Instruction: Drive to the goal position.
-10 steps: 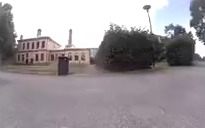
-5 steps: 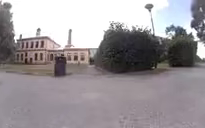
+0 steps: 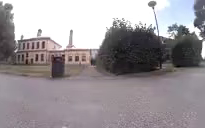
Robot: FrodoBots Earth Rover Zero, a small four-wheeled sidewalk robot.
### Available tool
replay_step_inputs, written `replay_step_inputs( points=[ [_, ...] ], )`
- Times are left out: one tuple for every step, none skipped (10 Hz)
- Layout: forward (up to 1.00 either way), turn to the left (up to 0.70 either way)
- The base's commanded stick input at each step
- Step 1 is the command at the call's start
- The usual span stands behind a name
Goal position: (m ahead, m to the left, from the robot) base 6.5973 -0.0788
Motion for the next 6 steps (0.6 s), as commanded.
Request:
replay_step_inputs(
  points=[
    [0.70,0.00],
    [0.70,0.00],
    [0.70,0.00],
    [0.70,0.00],
    [0.70,0.00],
    [0.70,0.09]
  ],
)
